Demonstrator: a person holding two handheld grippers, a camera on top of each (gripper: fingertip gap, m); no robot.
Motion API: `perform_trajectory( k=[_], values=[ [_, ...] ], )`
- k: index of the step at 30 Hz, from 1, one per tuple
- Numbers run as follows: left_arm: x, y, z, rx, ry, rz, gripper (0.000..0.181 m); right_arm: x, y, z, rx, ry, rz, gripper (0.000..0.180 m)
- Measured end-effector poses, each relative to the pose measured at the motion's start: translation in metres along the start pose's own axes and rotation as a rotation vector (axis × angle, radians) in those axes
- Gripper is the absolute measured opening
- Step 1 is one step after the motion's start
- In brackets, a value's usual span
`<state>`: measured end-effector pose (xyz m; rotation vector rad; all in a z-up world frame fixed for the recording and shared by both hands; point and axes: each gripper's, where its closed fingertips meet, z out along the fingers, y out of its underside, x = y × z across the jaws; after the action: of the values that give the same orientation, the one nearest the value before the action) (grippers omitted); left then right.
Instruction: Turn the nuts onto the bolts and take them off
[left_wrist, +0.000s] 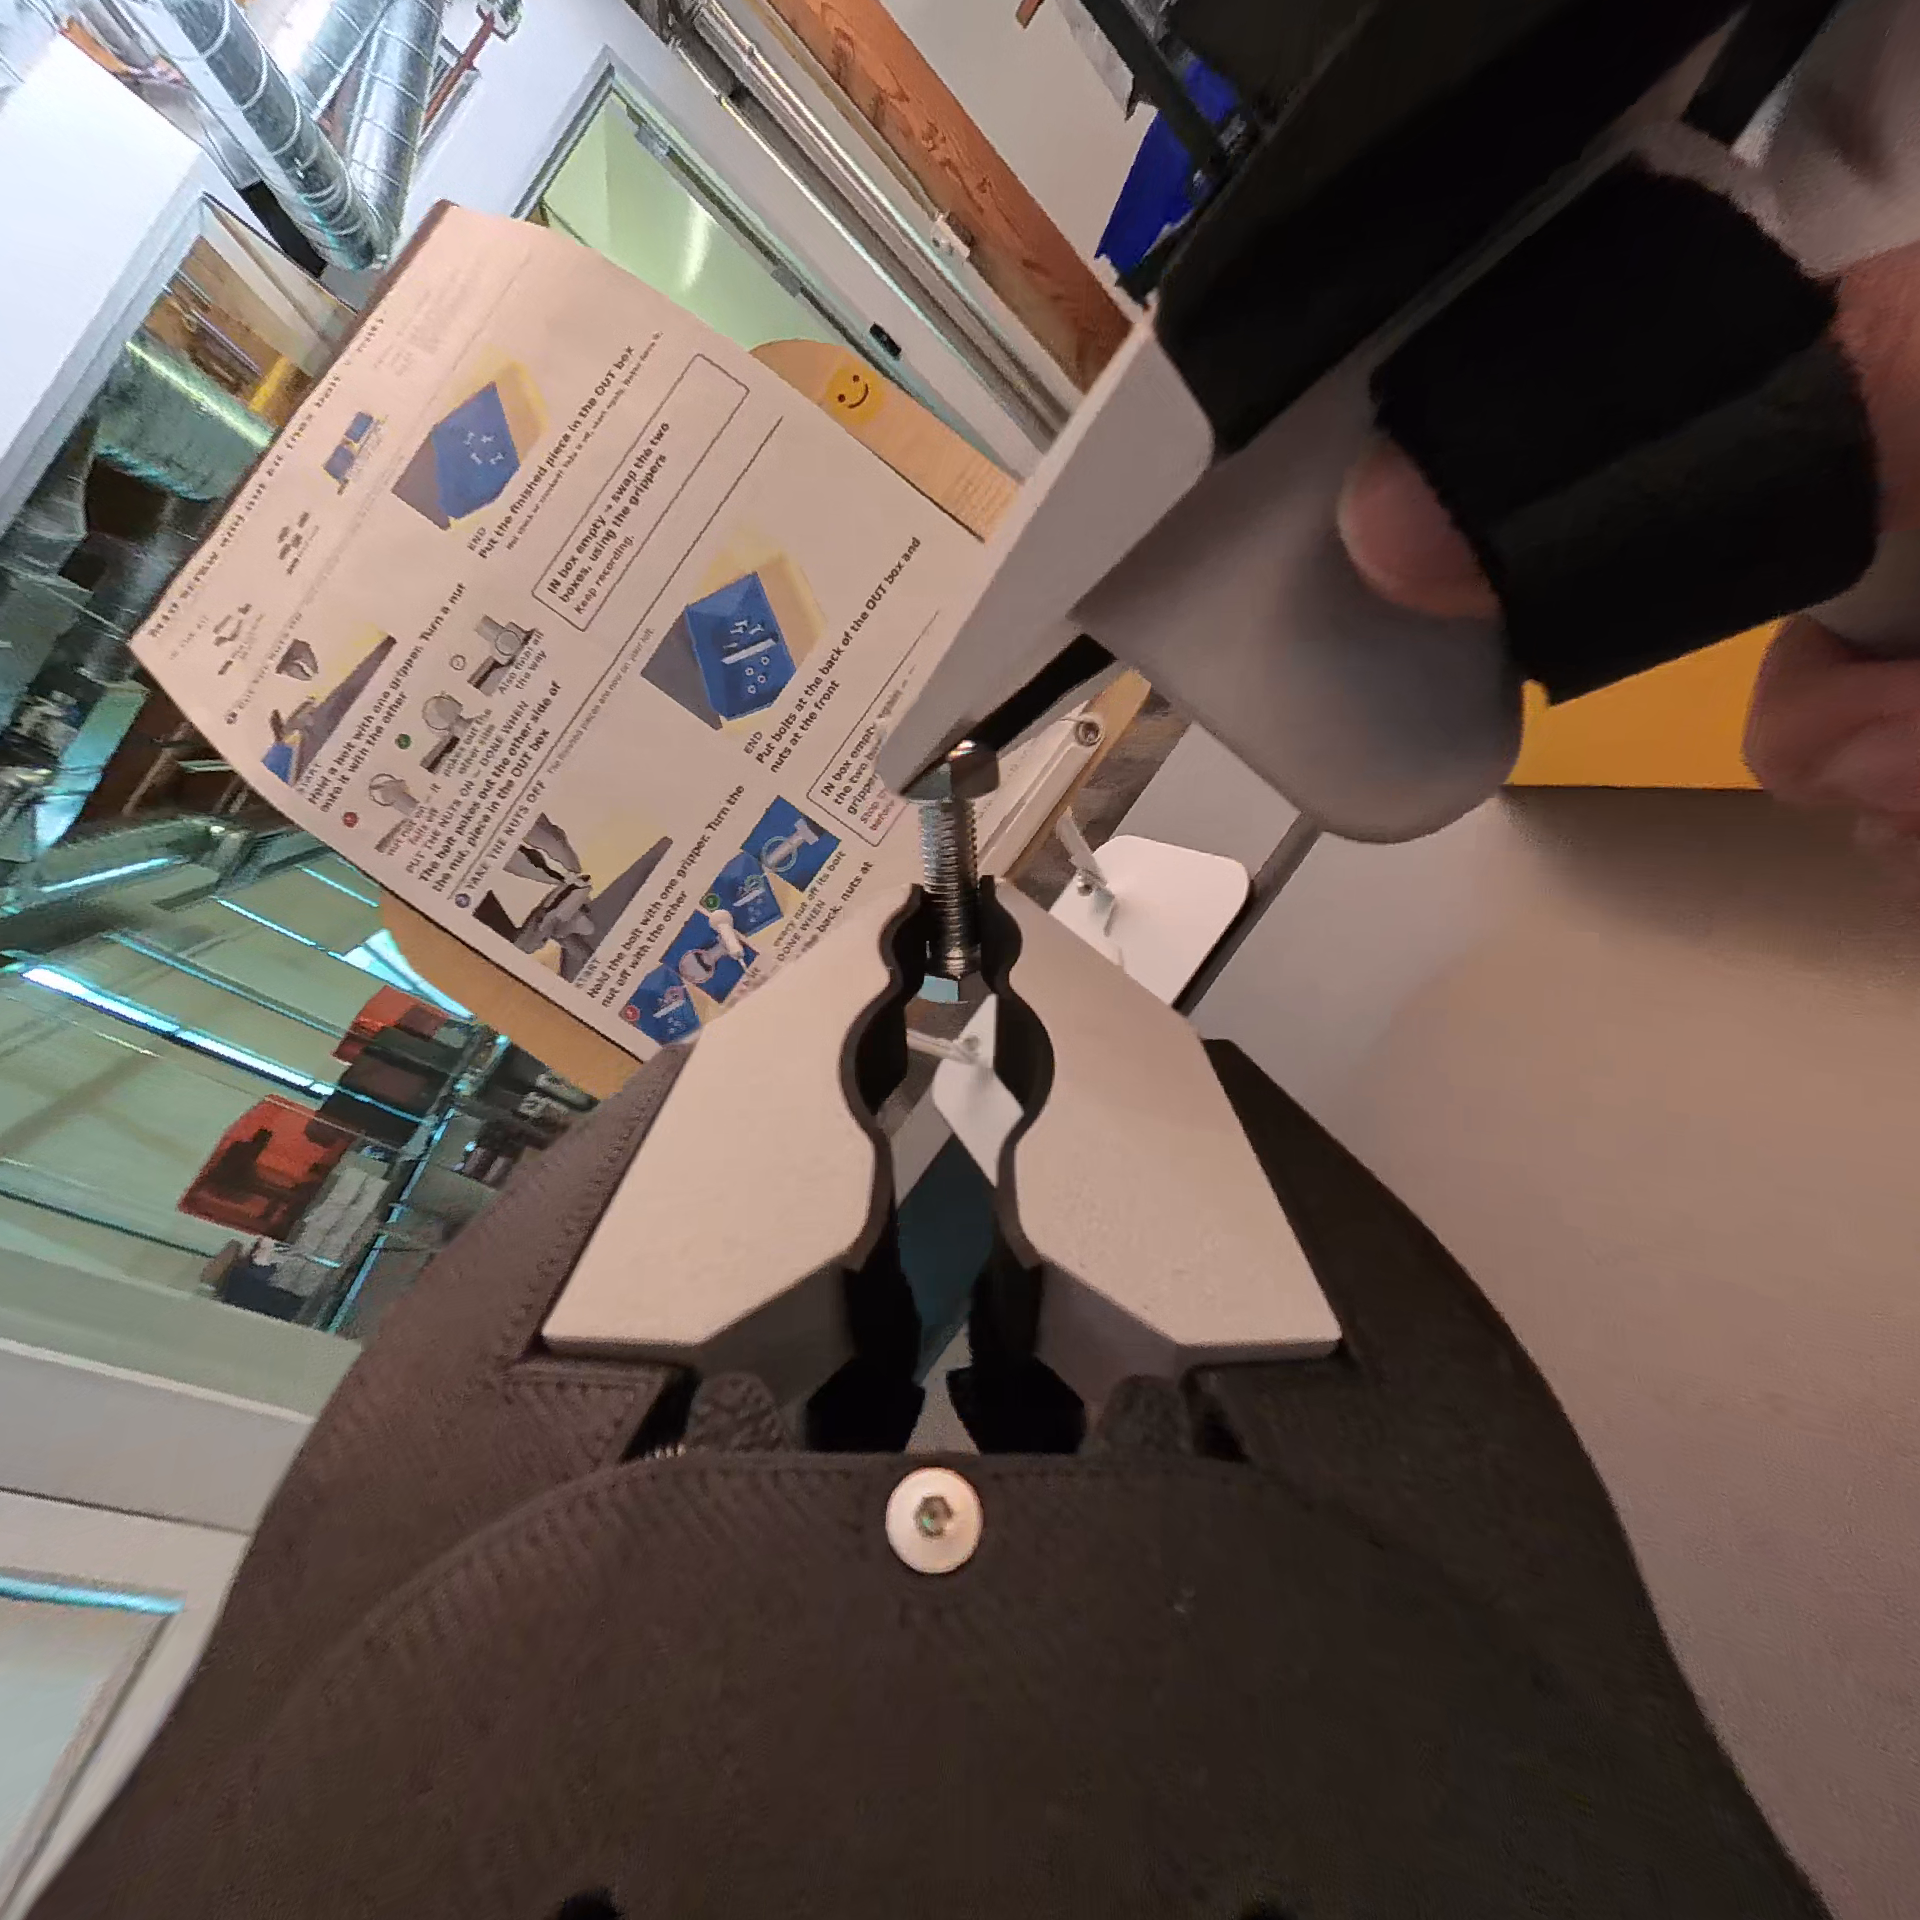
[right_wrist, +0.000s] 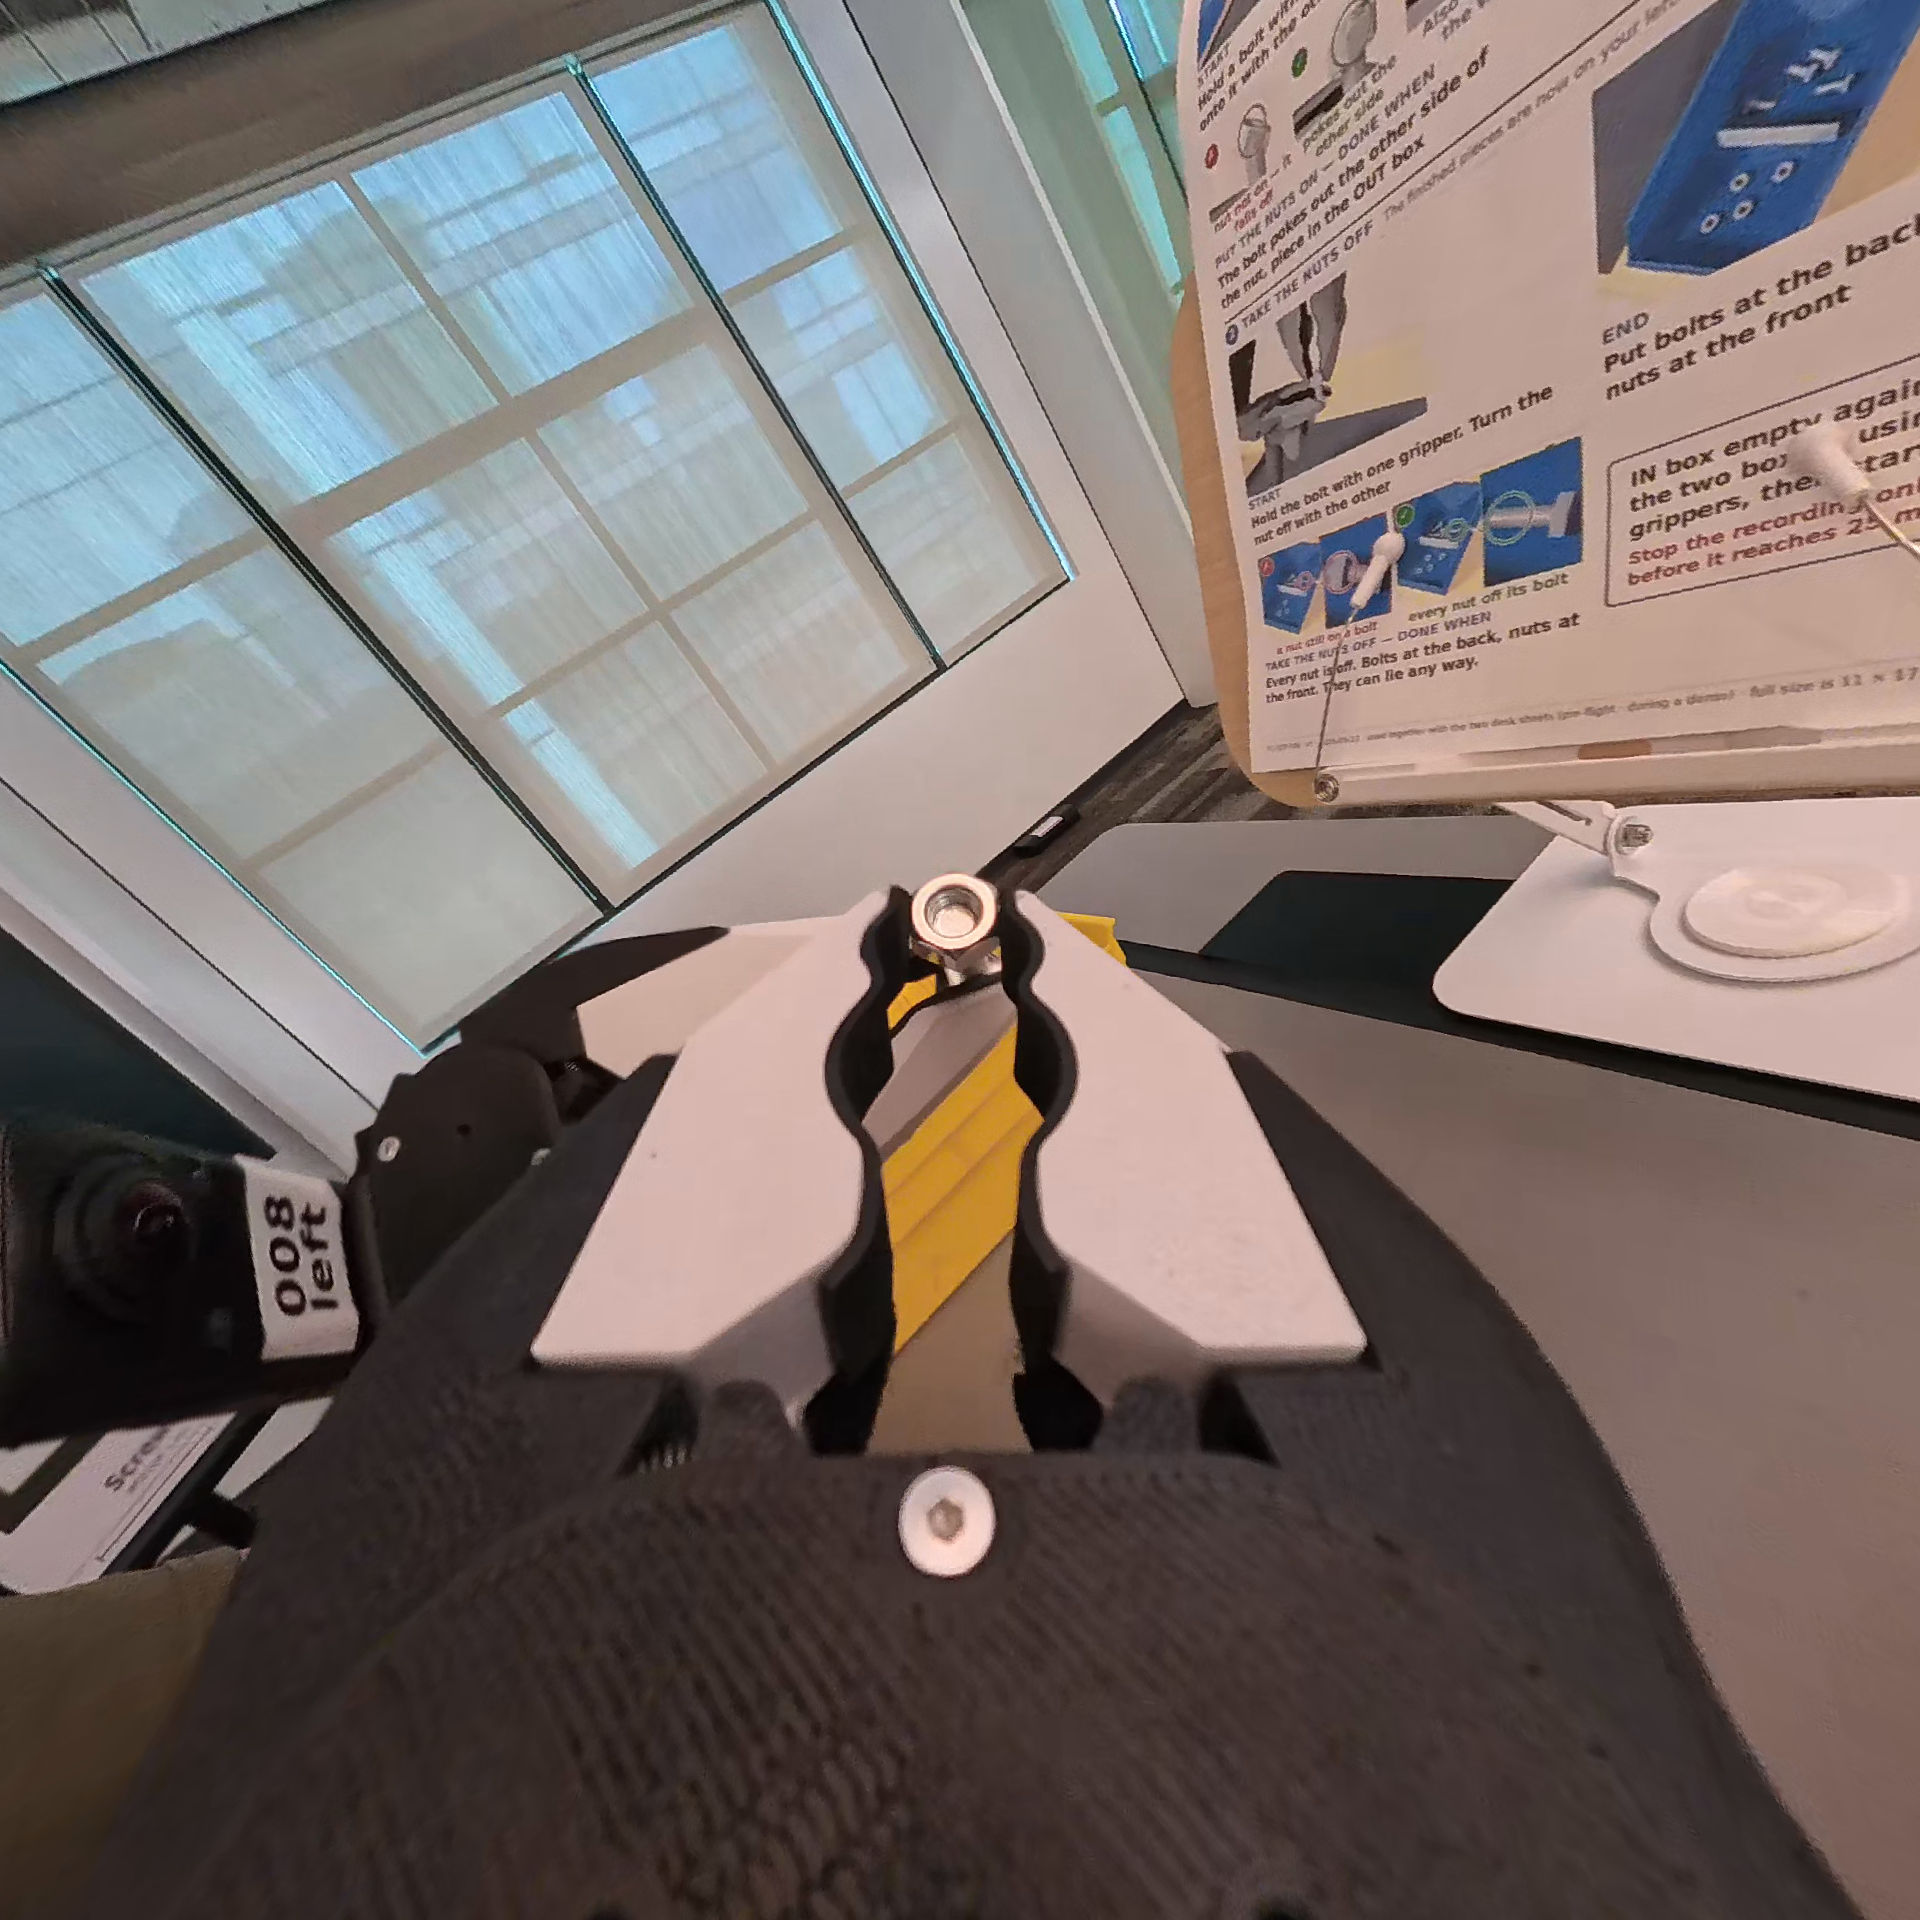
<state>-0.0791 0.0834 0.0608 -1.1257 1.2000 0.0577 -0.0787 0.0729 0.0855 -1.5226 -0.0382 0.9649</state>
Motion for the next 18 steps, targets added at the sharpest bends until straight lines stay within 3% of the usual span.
perform_trajectory(
  k=[9, 18],
  values=[
    [0.004, -0.007, -0.001, 0.075, 0.084, -0.161, 0.007, -0.005, -0.002, -0.002, -0.048, 0.032, -0.091, 0.015],
    [0.026, -0.006, 0.007, 0.171, 0.279, -0.515, 0.007, 0.011, 0.009, -0.004, -0.203, 0.142, -0.149, 0.016]
  ],
)
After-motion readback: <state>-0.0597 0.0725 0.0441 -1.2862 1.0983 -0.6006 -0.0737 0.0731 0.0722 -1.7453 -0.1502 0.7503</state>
